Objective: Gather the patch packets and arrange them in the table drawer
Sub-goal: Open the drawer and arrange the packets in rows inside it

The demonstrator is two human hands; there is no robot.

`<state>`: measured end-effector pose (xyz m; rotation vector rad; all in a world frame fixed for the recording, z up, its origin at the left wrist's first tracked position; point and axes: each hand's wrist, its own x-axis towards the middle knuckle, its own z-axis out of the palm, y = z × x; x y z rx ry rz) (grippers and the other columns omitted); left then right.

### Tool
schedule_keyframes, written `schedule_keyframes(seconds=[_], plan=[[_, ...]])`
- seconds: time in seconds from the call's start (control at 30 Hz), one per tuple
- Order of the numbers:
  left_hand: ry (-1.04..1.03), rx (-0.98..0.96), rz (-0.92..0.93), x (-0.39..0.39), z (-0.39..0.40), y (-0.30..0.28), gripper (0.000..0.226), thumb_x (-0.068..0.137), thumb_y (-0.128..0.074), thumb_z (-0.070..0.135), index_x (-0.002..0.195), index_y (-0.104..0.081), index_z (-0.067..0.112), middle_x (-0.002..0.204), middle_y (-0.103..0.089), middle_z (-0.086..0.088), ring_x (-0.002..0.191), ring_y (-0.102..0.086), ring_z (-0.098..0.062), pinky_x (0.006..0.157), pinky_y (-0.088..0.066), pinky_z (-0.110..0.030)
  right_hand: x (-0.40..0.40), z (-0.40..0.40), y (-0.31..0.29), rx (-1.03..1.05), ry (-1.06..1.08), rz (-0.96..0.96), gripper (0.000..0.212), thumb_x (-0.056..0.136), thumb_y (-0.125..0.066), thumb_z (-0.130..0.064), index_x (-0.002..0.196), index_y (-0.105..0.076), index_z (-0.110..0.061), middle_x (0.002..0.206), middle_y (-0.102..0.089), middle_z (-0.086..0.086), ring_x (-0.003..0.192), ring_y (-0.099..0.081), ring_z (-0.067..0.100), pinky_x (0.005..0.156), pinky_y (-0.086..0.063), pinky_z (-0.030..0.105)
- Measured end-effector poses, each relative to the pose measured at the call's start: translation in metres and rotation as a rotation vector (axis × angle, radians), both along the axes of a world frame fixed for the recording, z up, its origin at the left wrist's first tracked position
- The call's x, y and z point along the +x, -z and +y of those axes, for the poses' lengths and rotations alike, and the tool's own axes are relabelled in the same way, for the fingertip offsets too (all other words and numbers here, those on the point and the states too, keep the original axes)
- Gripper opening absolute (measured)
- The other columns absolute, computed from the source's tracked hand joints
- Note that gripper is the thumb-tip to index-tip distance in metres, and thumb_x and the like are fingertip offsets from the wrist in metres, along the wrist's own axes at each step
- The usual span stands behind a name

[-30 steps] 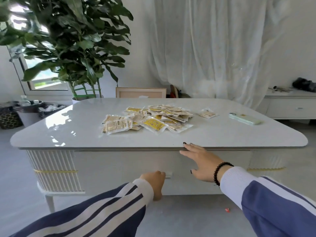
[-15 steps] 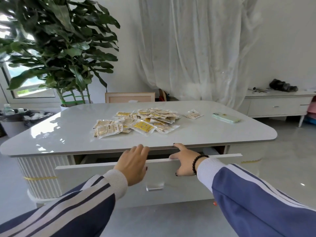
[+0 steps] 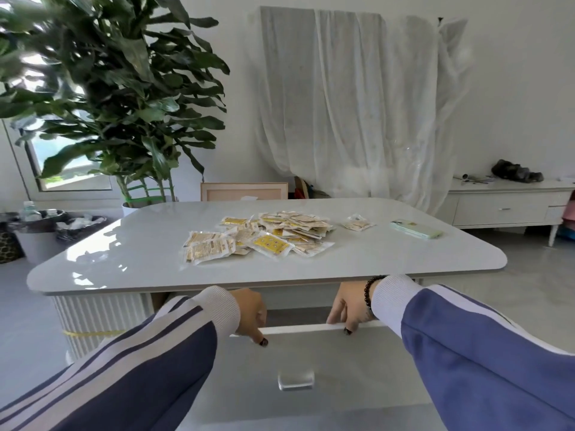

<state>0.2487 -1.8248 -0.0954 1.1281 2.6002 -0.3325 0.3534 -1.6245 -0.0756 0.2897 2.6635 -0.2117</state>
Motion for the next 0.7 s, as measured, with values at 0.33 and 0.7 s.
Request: schedule_keyframes(seconds=[0.33,0.7], plan=[[-0.072,0.007,-0.135,0.018,-0.013,-0.004,0.058,0.068,-0.076,0.058,0.116,-0.065,0.027,0.105,-0.072,0.002,0.089,-0.064,-0.011,0.084,-0.048,-0.027,0.020,-0.015,0.000,-0.079,0.084,-0.001,0.039,0.077,-0.074,-0.039,0.104,-0.073,-0.011,0.076,-0.067,-0.002,0.068,-0.061,0.015,0.073,-0.055,0.028],[-0.082,-0.183,-0.135,0.057,-0.007,-0.020,0.070,0.083,-0.059,0.060,0.136,-0.051,0.015,0.117,-0.070,-0.004,0.110,-0.063,-0.015,0.088,-0.041,-0.027,0.042,-0.036,-0.008,0.026,0.065,-0.115,0.046,0.081,-0.066,-0.044,0.114,-0.067,-0.012,0.112,-0.069,0.002,0.100,-0.066,0.017,0.092,-0.052,0.033]])
